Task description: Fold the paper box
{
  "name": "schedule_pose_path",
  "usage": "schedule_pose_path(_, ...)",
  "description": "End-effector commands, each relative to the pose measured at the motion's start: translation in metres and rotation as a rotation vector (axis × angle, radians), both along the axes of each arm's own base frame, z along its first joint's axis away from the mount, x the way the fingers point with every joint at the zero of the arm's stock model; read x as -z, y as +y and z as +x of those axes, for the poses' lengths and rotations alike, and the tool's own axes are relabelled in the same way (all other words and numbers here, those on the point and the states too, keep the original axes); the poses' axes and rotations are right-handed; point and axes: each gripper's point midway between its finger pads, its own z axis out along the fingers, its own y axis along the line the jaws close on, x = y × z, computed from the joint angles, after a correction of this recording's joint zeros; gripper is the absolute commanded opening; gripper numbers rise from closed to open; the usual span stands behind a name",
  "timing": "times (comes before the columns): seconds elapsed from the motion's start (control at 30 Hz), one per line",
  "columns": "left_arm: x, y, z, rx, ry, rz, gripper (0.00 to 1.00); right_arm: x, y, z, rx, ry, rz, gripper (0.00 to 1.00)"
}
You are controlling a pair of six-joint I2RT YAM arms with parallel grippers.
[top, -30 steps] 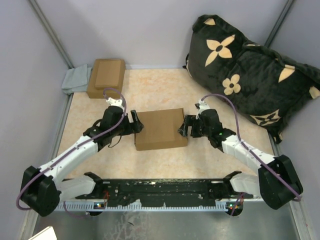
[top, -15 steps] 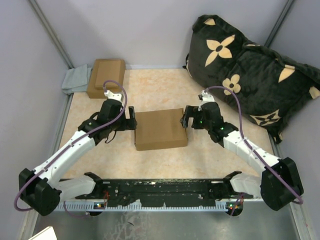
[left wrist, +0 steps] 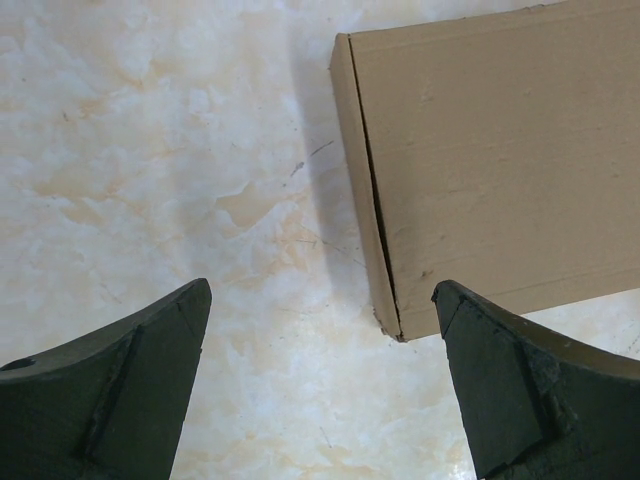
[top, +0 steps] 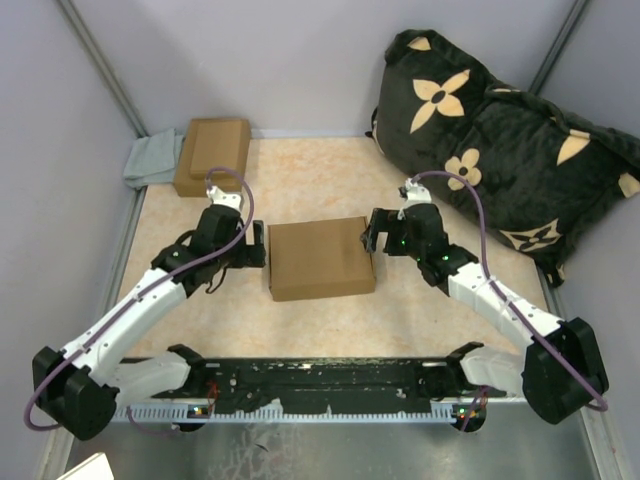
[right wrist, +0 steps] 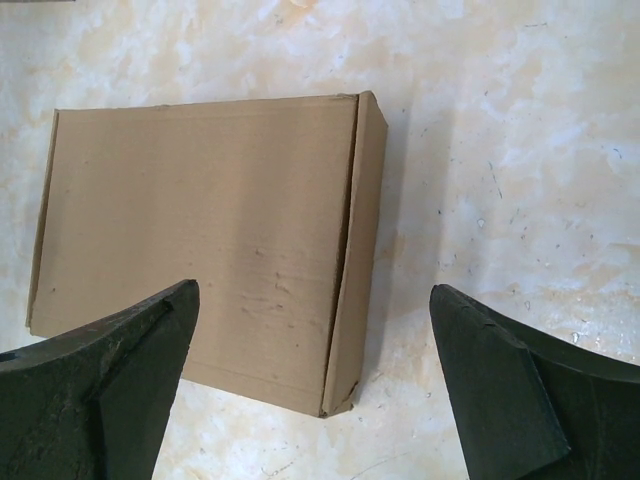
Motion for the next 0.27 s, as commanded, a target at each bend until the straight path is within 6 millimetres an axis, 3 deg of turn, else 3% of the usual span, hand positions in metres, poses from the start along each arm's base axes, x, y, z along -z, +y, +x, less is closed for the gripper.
schedule_pose_path(0.0, -0.006, 0.013, 0.000, -0.018, -0.048, 0.042, 1.00, -0.027, 0.005, 0.015, 0.019, -0.089, 0.040, 0.99)
schedule_pose_path(0.23, -0.016, 0.019, 0.000, -0.042, -0.089, 0.037, 1.00, -0.041, 0.013, 0.016, 0.001, -0.156, 0.125, 0.99)
